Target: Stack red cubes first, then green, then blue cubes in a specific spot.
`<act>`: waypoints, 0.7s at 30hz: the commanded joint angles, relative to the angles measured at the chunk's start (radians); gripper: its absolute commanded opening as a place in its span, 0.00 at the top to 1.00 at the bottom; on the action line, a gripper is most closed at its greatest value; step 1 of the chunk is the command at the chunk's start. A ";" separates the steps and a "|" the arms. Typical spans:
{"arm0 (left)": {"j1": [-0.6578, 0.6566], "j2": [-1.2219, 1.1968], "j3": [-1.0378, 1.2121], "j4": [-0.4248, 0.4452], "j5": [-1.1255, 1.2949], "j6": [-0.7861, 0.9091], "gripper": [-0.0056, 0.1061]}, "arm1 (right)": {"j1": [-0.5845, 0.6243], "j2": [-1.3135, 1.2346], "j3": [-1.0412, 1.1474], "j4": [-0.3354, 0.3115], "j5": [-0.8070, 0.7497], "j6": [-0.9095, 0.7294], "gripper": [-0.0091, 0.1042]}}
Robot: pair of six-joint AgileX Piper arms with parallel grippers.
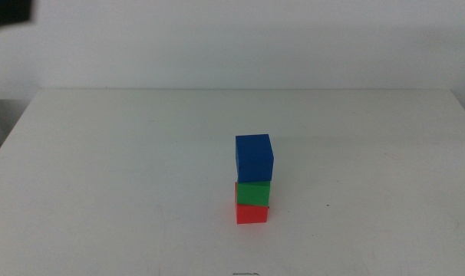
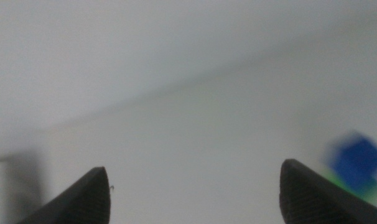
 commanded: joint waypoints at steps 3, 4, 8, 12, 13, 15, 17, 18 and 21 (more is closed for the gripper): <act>0.005 -0.038 0.034 0.284 -0.263 -0.210 0.11 | -0.007 -0.023 -0.022 -0.038 -0.062 -0.012 0.27; 0.009 -0.038 0.036 0.308 -0.280 -0.235 0.11 | -0.007 -0.023 -0.022 -0.038 -0.062 -0.012 0.27; 0.017 -0.038 0.035 0.334 -0.317 -0.257 0.11 | -0.007 -0.023 -0.022 -0.041 -0.062 -0.012 0.27; 0.017 -0.038 0.035 0.335 -0.323 -0.257 0.11 | -0.007 -0.023 -0.022 -0.044 -0.062 -0.012 0.27; 0.017 -0.038 0.035 0.332 -0.321 -0.257 0.11 | -0.007 -0.023 -0.022 -0.044 -0.062 -0.012 0.27; 0.017 -0.038 0.035 0.332 -0.321 -0.257 0.11 | -0.007 -0.023 -0.022 -0.046 -0.062 -0.012 0.27; 0.017 -0.018 0.035 0.333 -0.321 -0.257 0.11 | -0.007 -0.023 -0.022 -0.046 -0.062 -0.012 0.27; 0.017 -0.014 0.035 0.332 -0.321 -0.257 0.11 | -0.007 -0.023 -0.022 -0.046 -0.062 -0.012 0.27; 0.014 -0.004 0.036 0.325 -0.322 -0.257 0.11 | -0.007 -0.023 -0.022 -0.046 -0.062 -0.012 0.27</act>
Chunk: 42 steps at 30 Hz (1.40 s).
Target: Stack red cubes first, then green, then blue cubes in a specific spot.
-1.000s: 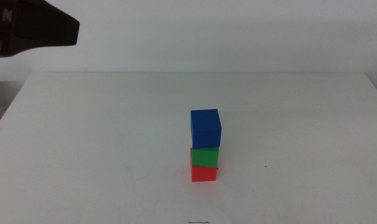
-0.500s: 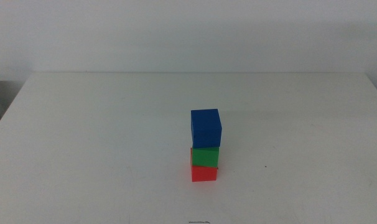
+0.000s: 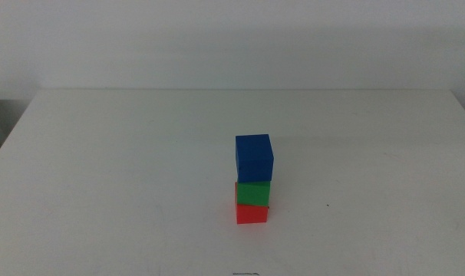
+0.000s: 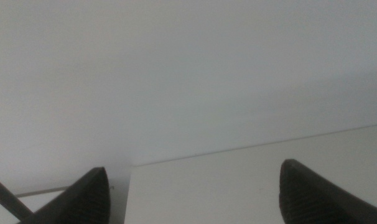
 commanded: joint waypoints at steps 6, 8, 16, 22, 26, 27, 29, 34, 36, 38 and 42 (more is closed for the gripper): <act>-0.002 -0.030 0.027 -0.008 -0.090 -0.013 0.11 | -0.007 -0.023 -0.021 -0.034 -0.061 -0.012 0.27; -0.002 -0.052 0.062 -0.007 -0.091 -0.013 0.11 | -0.007 -0.023 -0.021 -0.022 -0.062 -0.012 0.27; -0.002 -0.248 0.336 -0.007 -0.262 -0.013 0.11 | -0.007 -0.082 0.076 0.131 -0.189 -0.012 0.27; -0.002 -0.422 0.525 -0.080 -0.316 -0.013 0.11 | -0.007 -0.245 0.423 0.118 -0.535 -0.012 0.27; -0.002 -0.536 0.634 -0.131 -0.337 -0.013 0.11 | -0.007 -0.397 0.699 0.005 -0.682 -0.012 0.27; -0.002 -0.569 0.668 -0.131 -0.356 -0.013 0.11 | -0.008 -0.435 0.750 -0.021 -0.698 -0.012 0.27; -0.002 -0.630 0.738 -0.131 -0.393 -0.013 0.11 | -0.008 -0.533 0.863 -0.050 -0.708 -0.012 0.27; -0.002 -0.774 0.885 -0.131 -0.404 -0.013 0.11 | -0.008 -0.730 1.059 -0.046 -0.709 -0.012 0.27; 0.015 -0.815 0.931 -0.131 -0.404 -0.013 0.11 | -0.008 -0.788 1.115 -0.044 -0.711 -0.012 0.27; 0.062 -0.856 0.976 -0.135 -0.405 -0.013 0.11 | -0.008 -0.845 1.169 -0.029 -0.712 -0.012 0.27; 0.179 -0.915 1.049 -0.234 -0.405 -0.013 0.11 | -0.008 -0.934 1.251 -0.025 -0.713 -0.012 0.27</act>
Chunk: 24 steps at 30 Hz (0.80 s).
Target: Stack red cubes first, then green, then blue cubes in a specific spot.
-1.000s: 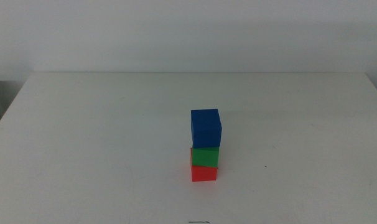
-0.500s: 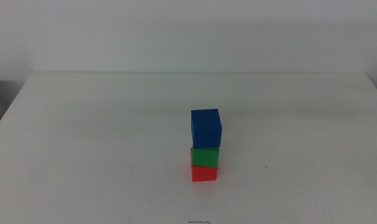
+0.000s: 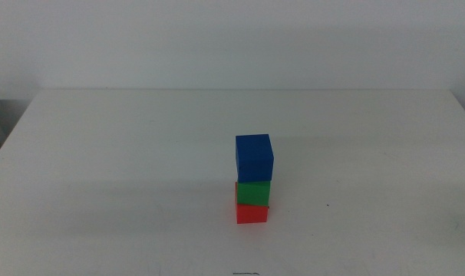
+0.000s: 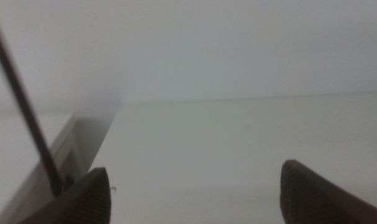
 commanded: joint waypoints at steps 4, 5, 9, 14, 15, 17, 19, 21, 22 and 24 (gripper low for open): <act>0.107 -0.043 0.063 -0.185 -0.118 -0.012 0.11 | -0.008 -0.076 0.071 -0.023 -0.081 -0.011 0.27; 0.116 -0.054 0.079 -0.183 -0.126 -0.012 0.11 | -0.008 -0.093 0.088 -0.018 -0.082 -0.011 0.27; 0.124 -0.089 0.134 -0.136 -0.128 -0.012 0.11 | -0.011 -0.165 0.139 0.019 -0.083 -0.011 0.27; 0.124 -0.094 0.179 -0.091 -0.129 -0.012 0.11 | -0.061 -0.243 0.219 0.029 -0.083 -0.011 0.27; 0.124 -0.094 0.186 -0.071 -0.130 -0.012 0.11 | -0.072 -0.248 0.231 0.038 -0.085 -0.011 0.27; 0.124 -0.094 0.200 -0.045 -0.131 -0.012 0.11 | -0.097 -0.247 0.257 0.062 -0.086 -0.011 0.27; 0.123 -0.094 0.213 -0.043 -0.133 -0.012 0.11 | -0.114 -0.247 0.258 0.063 -0.108 -0.011 0.27; 0.123 -0.094 0.221 -0.043 -0.134 -0.012 0.11 | -0.119 -0.247 0.258 0.063 -0.108 -0.011 0.27; 0.123 -0.094 0.228 -0.043 -0.134 -0.012 0.11 | -0.119 -0.247 0.258 0.063 -0.108 -0.011 0.27; 0.123 -0.094 0.243 -0.043 -0.137 -0.012 0.11 | -0.119 -0.247 0.258 0.063 -0.108 -0.011 0.27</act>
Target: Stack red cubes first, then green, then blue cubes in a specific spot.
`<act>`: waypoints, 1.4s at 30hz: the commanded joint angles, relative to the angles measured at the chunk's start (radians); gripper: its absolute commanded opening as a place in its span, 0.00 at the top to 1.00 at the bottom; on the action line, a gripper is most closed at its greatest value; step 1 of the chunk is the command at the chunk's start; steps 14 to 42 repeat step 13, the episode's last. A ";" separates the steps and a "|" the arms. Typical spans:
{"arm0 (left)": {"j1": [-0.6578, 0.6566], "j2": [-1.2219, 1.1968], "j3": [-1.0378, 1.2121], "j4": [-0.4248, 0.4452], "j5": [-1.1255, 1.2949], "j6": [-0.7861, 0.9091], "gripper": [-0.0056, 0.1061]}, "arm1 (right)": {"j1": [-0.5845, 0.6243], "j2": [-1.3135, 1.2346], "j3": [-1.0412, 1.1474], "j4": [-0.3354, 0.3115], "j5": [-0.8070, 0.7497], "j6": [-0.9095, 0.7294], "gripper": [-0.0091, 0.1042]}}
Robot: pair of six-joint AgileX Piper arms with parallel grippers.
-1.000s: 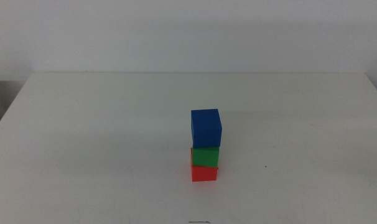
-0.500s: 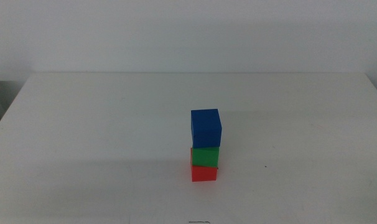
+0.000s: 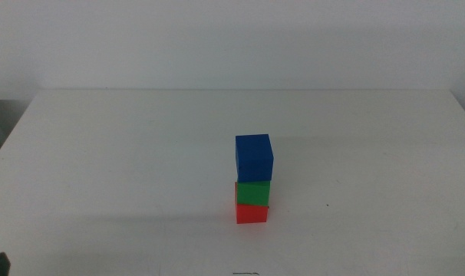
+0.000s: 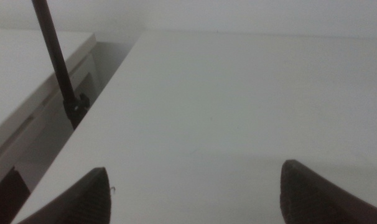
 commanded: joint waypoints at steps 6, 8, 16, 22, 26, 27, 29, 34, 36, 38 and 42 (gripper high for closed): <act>0.000 -0.014 0.018 0.001 -0.073 -0.012 0.11 | -0.008 -0.015 -0.005 -0.009 -0.062 -0.012 0.27; 0.000 -0.014 0.018 0.001 -0.054 -0.012 0.11 | -0.008 -0.015 -0.005 -0.014 -0.062 -0.012 0.27; 0.000 -0.027 0.018 0.001 -0.055 -0.012 0.11 | -0.007 -0.015 -0.005 -0.013 -0.062 -0.012 0.27; 0.000 -0.027 0.018 0.001 -0.055 -0.012 0.11 | -0.007 -0.015 -0.005 -0.013 -0.062 -0.012 0.27; 0.000 -0.027 0.018 0.001 -0.055 -0.012 0.11 | -0.007 -0.015 -0.005 -0.013 -0.062 -0.012 0.27; 0.000 -0.027 0.018 0.001 -0.055 -0.012 0.11 | -0.007 -0.015 -0.005 -0.013 -0.062 -0.012 0.27; 0.000 -0.027 0.018 0.001 -0.055 -0.012 0.11 | -0.007 -0.015 -0.005 -0.013 -0.062 -0.012 0.27; 0.000 -0.027 0.018 0.001 -0.055 -0.012 0.11 | -0.007 -0.015 -0.005 -0.013 -0.062 -0.012 0.27; 0.000 -0.027 0.018 0.001 -0.055 -0.012 0.11 | -0.007 -0.015 -0.005 -0.013 -0.062 -0.012 0.27; 0.000 -0.027 0.018 0.001 -0.055 -0.012 0.11 | -0.007 -0.015 -0.005 -0.013 -0.062 -0.012 0.27; 0.000 -0.027 0.018 0.001 -0.055 -0.012 0.11 | -0.007 -0.015 -0.005 -0.013 -0.062 -0.012 0.27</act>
